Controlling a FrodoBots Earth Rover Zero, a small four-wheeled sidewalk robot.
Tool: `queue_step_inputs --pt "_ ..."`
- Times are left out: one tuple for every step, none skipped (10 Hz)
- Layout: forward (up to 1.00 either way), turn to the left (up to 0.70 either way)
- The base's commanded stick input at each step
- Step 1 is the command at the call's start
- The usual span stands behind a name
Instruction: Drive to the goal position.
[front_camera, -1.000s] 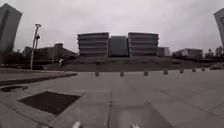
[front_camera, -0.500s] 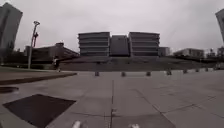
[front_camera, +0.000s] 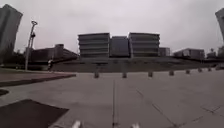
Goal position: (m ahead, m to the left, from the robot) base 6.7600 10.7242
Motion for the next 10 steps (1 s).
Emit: queue_step_inputs --pt "0.70 0.00" --pt "0.70 0.00" --pt "0.70 0.00" --pt "0.70 0.00" --pt "0.70 0.00" --pt "0.70 0.00" --pt "0.70 0.00" --pt "0.70 0.00" --pt "0.70 0.00" --pt "0.70 0.00"
